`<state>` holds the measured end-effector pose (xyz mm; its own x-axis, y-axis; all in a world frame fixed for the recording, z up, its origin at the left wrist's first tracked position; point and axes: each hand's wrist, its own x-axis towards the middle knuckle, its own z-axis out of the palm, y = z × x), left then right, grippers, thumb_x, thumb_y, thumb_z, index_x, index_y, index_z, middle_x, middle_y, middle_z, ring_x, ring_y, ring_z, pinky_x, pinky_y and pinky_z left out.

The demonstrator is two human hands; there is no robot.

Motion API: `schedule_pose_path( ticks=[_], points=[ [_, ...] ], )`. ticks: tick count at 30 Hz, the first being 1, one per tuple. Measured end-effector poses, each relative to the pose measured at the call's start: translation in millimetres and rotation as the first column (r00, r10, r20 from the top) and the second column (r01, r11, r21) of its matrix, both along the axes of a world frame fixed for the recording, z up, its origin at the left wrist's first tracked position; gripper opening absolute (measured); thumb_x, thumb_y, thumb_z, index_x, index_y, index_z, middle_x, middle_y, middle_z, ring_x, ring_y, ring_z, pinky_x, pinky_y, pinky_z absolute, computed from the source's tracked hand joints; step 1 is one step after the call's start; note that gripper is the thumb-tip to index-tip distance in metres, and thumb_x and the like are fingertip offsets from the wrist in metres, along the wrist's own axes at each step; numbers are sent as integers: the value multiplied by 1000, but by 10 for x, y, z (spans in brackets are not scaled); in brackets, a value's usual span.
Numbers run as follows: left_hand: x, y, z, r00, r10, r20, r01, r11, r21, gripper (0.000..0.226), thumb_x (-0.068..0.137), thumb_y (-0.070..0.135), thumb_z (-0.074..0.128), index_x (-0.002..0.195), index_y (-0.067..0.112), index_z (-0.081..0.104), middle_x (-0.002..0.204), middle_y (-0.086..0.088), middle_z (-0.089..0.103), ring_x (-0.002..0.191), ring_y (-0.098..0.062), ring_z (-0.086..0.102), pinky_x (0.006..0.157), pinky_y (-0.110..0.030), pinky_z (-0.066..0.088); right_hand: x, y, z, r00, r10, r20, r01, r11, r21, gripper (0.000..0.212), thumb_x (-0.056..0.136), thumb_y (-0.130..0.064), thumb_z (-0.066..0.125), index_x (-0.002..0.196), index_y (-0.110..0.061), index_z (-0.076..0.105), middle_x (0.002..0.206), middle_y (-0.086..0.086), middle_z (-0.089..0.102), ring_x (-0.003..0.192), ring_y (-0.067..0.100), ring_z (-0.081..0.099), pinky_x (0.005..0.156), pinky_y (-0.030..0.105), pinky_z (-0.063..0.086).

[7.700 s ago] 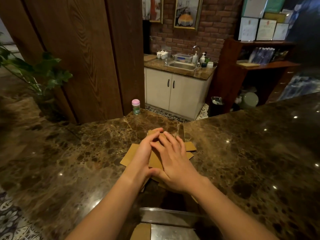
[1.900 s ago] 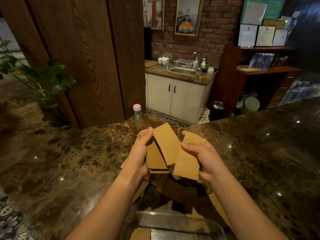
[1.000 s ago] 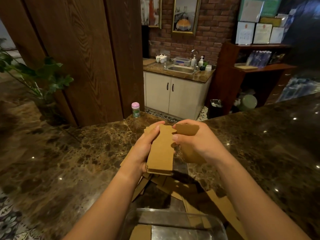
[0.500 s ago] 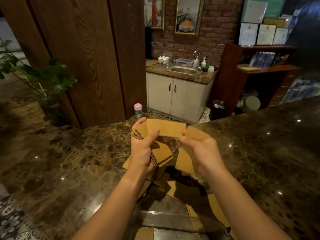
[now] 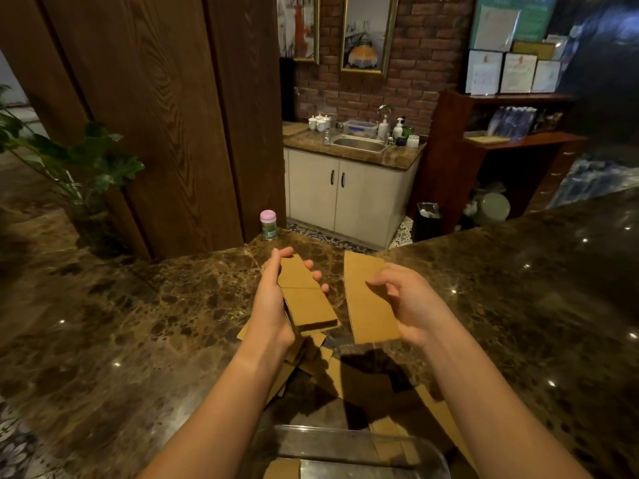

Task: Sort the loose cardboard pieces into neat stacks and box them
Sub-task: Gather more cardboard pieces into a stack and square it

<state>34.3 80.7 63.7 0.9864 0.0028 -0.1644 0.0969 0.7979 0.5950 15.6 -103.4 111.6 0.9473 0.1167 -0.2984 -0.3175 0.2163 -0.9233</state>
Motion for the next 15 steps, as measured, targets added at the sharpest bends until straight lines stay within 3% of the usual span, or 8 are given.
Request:
schedule_pose_path(
  ticks=[2, 4, 7, 9, 12, 15],
  points=[
    [-11, -35, -7, 997, -56, -56, 58, 998, 31, 43, 92, 53, 57, 117, 20, 62, 86, -13, 73, 71, -26, 70, 60, -41, 59, 13, 23, -24, 998, -56, 22, 56, 998, 6, 9, 90, -6, 65, 98, -9, 66, 94, 14, 75, 78, 25, 75, 56, 34, 58],
    [-22, -62, -17, 989, -112, -93, 118, 991, 56, 47, 90, 57, 56, 121, 21, 62, 93, -14, 73, 75, -27, 72, 63, -41, 60, 10, 56, -32, 992, -122, 41, 117, 987, 109, 18, 90, -4, 67, 107, -10, 66, 97, 14, 77, 79, 23, 77, 60, 38, 60],
    [-42, -68, -39, 984, -144, -104, 153, 985, 83, 46, 90, 56, 57, 122, 23, 62, 107, -16, 70, 84, -27, 72, 68, -41, 60, -7, 75, -71, 952, -258, 164, 236, 962, 138, 16, 88, -6, 70, 101, -14, 64, 90, 1, 78, 85, 19, 74, 71, 39, 61],
    [-59, -63, -54, 989, -130, -67, 134, 988, 72, 45, 89, 53, 59, 121, 22, 62, 106, -16, 69, 81, -26, 72, 68, -41, 60, -32, 76, -97, 909, -307, 281, 311, 950, 33, 13, 87, -8, 71, 89, -14, 60, 83, -1, 73, 80, 19, 70, 67, 37, 58],
    [-89, -111, -61, 992, -122, -14, 123, 985, 120, 48, 83, 50, 63, 121, 21, 62, 105, -17, 69, 87, -29, 72, 69, -43, 61, -31, 130, -144, 837, -275, 473, 406, 892, -199, 31, 82, 1, 67, 70, -18, 47, 73, 3, 55, 68, 19, 55, 63, 40, 51],
    [-111, -231, -73, 988, -155, 8, 150, 969, 194, 51, 80, 52, 62, 121, 22, 62, 97, -15, 73, 89, -29, 72, 72, -44, 61, -54, 298, -144, 838, -120, 532, 327, 891, -315, 34, 82, -8, 75, 69, -20, 46, 68, -1, 53, 61, 10, 53, 58, 31, 49]
  ],
)
